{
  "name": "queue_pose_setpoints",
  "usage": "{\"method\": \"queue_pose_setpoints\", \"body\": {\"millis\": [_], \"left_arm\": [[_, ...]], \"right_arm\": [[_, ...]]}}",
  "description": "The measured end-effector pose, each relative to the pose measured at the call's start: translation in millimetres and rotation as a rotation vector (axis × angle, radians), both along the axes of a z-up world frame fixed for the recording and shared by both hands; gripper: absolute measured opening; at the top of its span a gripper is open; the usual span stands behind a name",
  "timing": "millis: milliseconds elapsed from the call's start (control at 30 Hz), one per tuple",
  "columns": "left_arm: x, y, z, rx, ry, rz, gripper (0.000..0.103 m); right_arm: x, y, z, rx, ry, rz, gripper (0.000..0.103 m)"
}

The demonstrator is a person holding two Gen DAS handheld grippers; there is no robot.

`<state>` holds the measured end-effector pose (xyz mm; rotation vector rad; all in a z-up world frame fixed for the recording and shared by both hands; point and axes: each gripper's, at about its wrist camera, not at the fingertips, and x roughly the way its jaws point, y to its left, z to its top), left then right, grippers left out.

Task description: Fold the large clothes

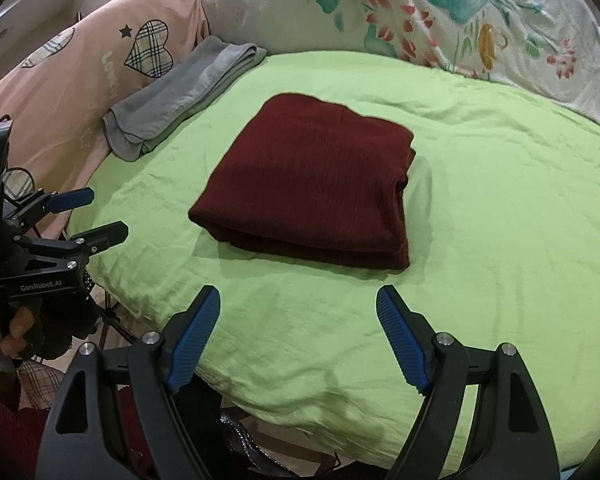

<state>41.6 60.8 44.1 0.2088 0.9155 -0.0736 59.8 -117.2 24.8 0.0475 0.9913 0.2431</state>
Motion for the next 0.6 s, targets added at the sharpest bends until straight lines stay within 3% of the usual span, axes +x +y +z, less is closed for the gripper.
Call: {"method": "queue_pose_setpoints", "body": {"millis": [167,600], "left_arm": [[-0.6,-0.5,-2.1,0.013,-0.005,0.011,0.085],[4.0,-3.1,-14.3,0.009,0.018,0.021,0.085]], "right_arm": [[-3.6,-4.3,8.1,0.007,-0.017,-0.013,0.082],[1.6,-4.1,-8.6,0.023,0.017,-0.016,0.082]]}}
